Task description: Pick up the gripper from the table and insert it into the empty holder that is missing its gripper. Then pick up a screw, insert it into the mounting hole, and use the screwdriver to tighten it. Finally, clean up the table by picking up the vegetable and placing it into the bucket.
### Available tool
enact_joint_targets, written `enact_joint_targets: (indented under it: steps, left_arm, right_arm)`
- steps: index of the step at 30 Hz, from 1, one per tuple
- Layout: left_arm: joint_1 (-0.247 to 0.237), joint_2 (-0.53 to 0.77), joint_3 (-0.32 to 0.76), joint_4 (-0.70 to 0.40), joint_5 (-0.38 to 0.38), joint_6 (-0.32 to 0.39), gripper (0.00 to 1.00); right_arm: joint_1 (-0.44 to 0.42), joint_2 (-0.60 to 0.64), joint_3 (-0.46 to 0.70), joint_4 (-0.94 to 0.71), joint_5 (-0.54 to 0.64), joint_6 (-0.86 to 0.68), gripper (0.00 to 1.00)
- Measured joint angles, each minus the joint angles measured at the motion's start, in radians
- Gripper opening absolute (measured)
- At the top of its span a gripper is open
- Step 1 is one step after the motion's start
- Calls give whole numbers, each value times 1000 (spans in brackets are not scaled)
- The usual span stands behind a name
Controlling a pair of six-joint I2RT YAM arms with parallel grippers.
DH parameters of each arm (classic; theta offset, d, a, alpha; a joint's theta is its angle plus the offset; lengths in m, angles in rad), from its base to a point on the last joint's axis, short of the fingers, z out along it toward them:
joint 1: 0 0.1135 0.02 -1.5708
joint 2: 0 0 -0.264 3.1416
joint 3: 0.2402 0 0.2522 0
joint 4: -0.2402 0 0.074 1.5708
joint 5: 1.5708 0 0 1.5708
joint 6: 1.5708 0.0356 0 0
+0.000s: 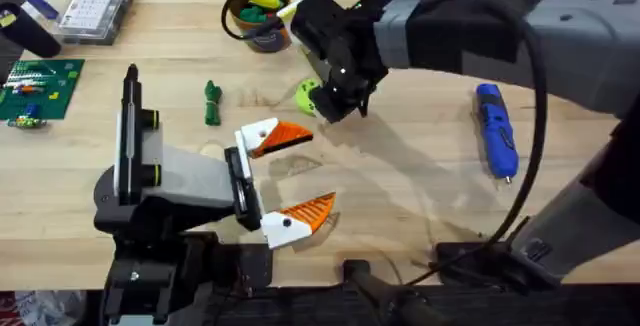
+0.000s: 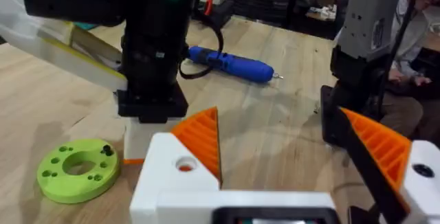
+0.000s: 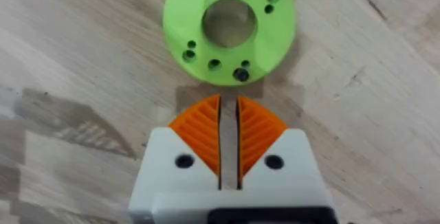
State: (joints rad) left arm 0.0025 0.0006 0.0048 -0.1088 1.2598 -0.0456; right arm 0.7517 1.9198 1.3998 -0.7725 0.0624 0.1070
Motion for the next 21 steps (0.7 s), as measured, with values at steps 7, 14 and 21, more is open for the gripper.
enact_joint_targets:
  steps: [7,14,21]
  left_arm:
    - [0,0,0,0,-3,0,990]
    - [0,0,0,0,-3,0,990]
    - [0,0,0,-1,-3,0,990]
  right_arm:
    - [0,0,5,-18,0,-1,121]
    - [0,-1,13,-53,0,-3,121]
    - [0,-39,13,-142,0,-3,121]
